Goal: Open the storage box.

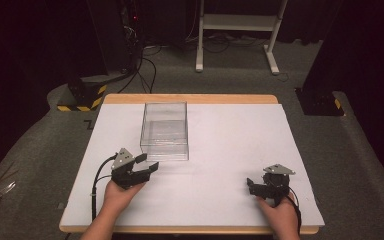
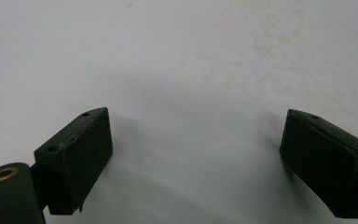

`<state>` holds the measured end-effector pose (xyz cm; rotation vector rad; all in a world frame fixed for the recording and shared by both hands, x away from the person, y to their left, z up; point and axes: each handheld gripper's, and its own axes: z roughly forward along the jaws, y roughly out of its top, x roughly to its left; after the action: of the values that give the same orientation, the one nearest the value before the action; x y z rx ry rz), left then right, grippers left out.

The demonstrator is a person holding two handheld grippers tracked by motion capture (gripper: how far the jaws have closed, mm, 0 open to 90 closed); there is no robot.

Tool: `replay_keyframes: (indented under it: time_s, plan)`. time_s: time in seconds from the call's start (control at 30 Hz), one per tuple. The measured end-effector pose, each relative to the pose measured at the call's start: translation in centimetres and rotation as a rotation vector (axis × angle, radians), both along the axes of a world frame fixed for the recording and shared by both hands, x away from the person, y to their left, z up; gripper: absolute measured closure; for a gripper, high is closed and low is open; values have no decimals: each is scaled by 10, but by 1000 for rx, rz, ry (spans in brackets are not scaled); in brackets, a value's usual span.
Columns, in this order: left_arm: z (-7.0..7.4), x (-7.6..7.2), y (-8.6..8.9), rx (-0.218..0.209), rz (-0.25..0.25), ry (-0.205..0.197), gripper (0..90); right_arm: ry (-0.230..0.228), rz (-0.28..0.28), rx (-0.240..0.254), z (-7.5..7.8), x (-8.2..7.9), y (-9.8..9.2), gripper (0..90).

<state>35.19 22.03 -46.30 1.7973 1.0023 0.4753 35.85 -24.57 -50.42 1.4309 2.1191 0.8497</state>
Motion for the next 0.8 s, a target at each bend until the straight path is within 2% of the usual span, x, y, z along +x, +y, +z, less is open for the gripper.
replay_keyframes:
  time_s: [0.27,0.6,0.8]
  plan:
    - [3,10,-3,-30,-13,3,393,-2,0,1,0,0,0,93]
    - [4,21,-8,-14,-12,5,392,-4,2,-1,0,0,0,96]
    - [1,29,-11,-27,-8,15,393,-4,2,-1,0,0,0,96]
